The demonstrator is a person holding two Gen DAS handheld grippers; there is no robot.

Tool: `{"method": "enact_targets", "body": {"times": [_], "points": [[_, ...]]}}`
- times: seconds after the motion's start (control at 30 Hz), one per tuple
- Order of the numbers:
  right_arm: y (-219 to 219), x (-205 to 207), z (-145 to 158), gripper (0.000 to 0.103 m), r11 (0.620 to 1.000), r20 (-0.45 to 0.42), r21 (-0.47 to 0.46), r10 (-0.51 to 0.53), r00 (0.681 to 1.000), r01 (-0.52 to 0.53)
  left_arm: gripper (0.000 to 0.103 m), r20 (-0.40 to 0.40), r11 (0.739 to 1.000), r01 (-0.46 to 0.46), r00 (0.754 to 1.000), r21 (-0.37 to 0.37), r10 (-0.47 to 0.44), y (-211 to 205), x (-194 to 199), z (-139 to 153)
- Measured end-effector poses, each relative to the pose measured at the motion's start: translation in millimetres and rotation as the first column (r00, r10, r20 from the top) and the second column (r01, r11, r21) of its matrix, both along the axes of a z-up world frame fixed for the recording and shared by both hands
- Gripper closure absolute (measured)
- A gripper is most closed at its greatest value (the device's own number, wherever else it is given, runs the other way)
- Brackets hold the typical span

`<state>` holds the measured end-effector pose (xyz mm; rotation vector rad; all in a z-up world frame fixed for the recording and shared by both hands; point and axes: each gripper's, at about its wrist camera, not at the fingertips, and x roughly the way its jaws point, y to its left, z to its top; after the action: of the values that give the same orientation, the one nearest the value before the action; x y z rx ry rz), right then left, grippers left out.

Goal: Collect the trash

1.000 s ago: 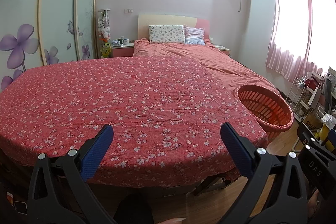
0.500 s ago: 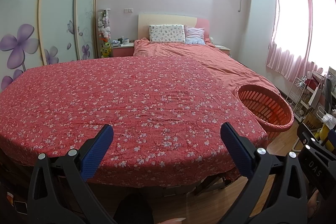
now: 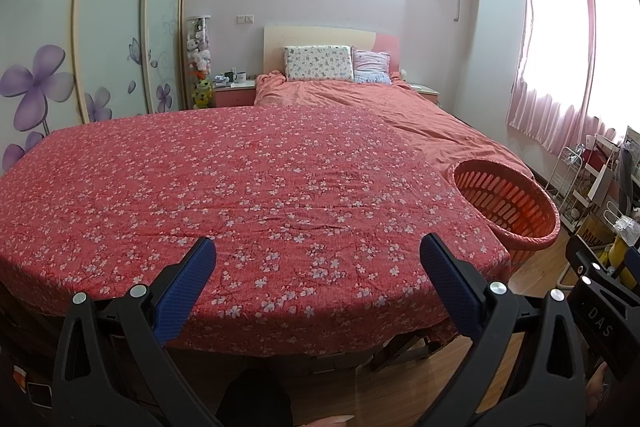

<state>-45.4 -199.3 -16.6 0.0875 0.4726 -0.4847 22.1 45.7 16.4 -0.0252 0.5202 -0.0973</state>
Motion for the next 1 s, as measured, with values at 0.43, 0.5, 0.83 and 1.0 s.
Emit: {"method": "enact_targets", "body": {"times": [0.43, 0.5, 0.83, 1.0], "points": [[-1.9, 0.3, 1.2, 0.004, 1.000, 0.000, 0.001, 0.001, 1.000, -0.001, 0.003, -0.001, 1.000, 0.000, 1.000, 0.000, 0.000, -0.1, 0.8, 0.2], [-1.0, 0.1, 1.1, 0.004, 1.000, -0.001, 0.002, 0.001, 1.000, -0.001, 0.003, -0.001, 1.000, 0.000, 1.000, 0.000, 0.000, 0.2, 0.6, 0.3], [-1.4, 0.4, 1.6, 0.004, 1.000, -0.001, 0.002, 0.001, 1.000, -0.001, 0.003, -0.003, 1.000, -0.002, 1.000, 0.001, 0.002, 2.1, -0.1, -1.2], [-2.2, 0.7, 2.2, 0.004, 1.000, -0.002, 0.003, 0.000, 1.000, 0.000, 0.003, -0.003, 1.000, -0.006, 1.000, 0.002, 0.006, 4.6, -1.2, -2.8]]}}
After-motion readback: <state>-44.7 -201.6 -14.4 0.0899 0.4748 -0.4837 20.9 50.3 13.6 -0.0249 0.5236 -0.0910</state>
